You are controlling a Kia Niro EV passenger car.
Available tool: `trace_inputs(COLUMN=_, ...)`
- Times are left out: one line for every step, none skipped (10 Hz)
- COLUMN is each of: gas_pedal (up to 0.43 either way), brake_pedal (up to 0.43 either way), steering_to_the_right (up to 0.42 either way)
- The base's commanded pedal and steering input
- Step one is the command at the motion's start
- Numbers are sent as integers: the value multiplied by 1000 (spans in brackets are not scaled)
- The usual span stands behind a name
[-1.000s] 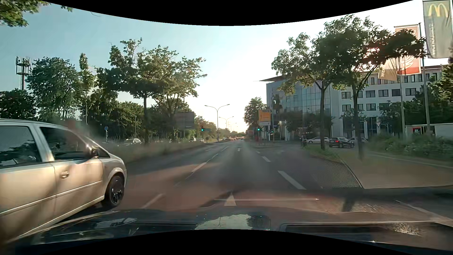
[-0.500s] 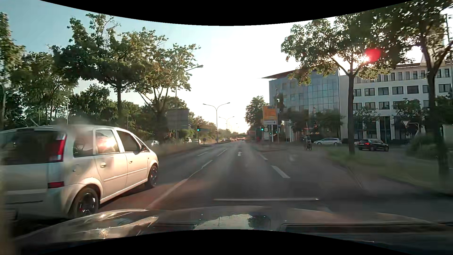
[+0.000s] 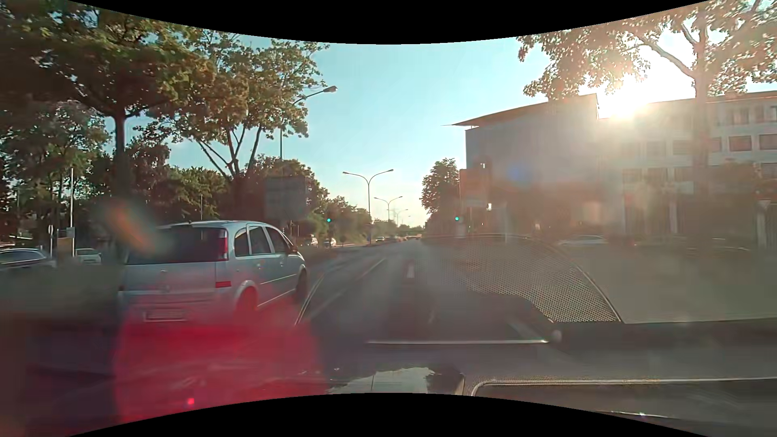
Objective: Follow the waypoints while adhering to traffic rules and regulations
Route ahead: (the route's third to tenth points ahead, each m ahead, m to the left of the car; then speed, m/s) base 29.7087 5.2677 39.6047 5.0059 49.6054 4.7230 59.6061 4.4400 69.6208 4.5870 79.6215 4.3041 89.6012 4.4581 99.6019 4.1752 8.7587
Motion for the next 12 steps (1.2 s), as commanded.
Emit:
trace_inputs(gas_pedal=130, brake_pedal=0, steering_to_the_right=-2)
trace_inputs(gas_pedal=130, brake_pedal=0, steering_to_the_right=-2)
trace_inputs(gas_pedal=130, brake_pedal=0, steering_to_the_right=-2)
trace_inputs(gas_pedal=130, brake_pedal=0, steering_to_the_right=-2)
trace_inputs(gas_pedal=130, brake_pedal=0, steering_to_the_right=-2)
trace_inputs(gas_pedal=130, brake_pedal=0, steering_to_the_right=-2)
trace_inputs(gas_pedal=130, brake_pedal=0, steering_to_the_right=1)
trace_inputs(gas_pedal=118, brake_pedal=0, steering_to_the_right=1)
trace_inputs(gas_pedal=118, brake_pedal=0, steering_to_the_right=1)
trace_inputs(gas_pedal=118, brake_pedal=0, steering_to_the_right=1)
trace_inputs(gas_pedal=118, brake_pedal=0, steering_to_the_right=1)
trace_inputs(gas_pedal=118, brake_pedal=0, steering_to_the_right=1)
